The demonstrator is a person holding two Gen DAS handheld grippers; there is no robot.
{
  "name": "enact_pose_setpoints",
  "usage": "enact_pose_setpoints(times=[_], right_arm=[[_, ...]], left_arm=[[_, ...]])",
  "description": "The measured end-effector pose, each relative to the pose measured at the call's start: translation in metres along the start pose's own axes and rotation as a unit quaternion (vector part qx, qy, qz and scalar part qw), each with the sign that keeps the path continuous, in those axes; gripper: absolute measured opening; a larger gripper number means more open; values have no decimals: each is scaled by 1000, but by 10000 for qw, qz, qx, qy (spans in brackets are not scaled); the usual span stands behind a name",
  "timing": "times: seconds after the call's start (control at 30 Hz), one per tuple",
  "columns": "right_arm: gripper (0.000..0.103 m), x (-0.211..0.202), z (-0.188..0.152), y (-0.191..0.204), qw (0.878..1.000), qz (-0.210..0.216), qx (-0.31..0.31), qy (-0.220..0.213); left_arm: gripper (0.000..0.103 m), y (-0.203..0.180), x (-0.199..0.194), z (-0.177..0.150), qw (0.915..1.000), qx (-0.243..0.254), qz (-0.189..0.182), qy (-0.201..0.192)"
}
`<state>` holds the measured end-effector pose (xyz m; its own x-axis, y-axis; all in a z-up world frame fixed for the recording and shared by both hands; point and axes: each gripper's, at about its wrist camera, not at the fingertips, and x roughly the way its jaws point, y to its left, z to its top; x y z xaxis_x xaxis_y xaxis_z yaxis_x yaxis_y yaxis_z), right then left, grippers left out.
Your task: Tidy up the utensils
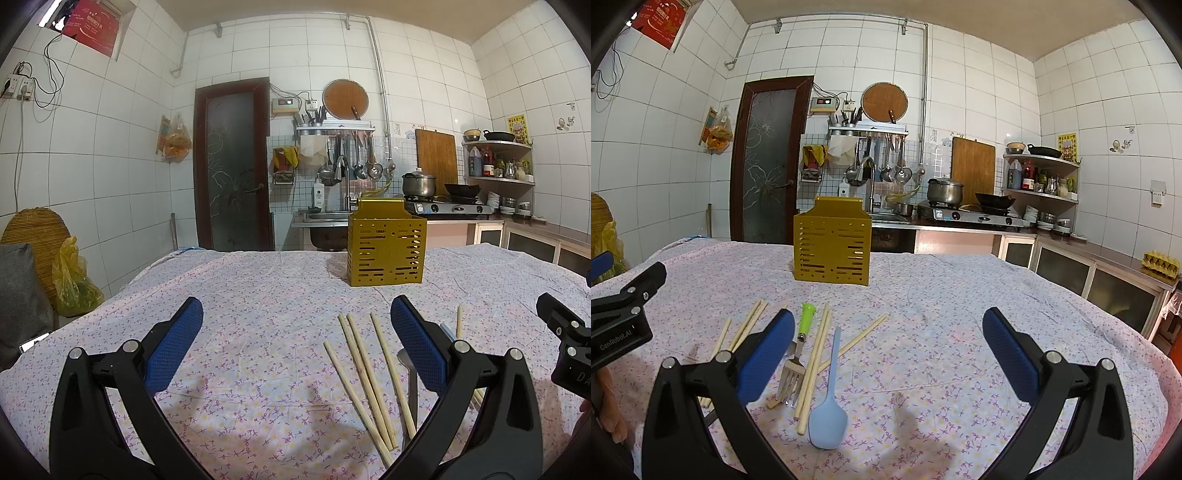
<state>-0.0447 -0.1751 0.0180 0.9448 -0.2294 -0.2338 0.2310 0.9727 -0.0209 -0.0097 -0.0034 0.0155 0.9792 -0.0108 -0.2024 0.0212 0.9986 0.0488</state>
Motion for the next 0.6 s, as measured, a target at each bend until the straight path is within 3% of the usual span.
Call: enact_pose_setpoints(times=[0.6], right_arm=[[99, -2, 1, -3, 10000, -21, -6, -8]], left_arm=[[98, 0, 1, -1, 10000, -6, 0, -7]])
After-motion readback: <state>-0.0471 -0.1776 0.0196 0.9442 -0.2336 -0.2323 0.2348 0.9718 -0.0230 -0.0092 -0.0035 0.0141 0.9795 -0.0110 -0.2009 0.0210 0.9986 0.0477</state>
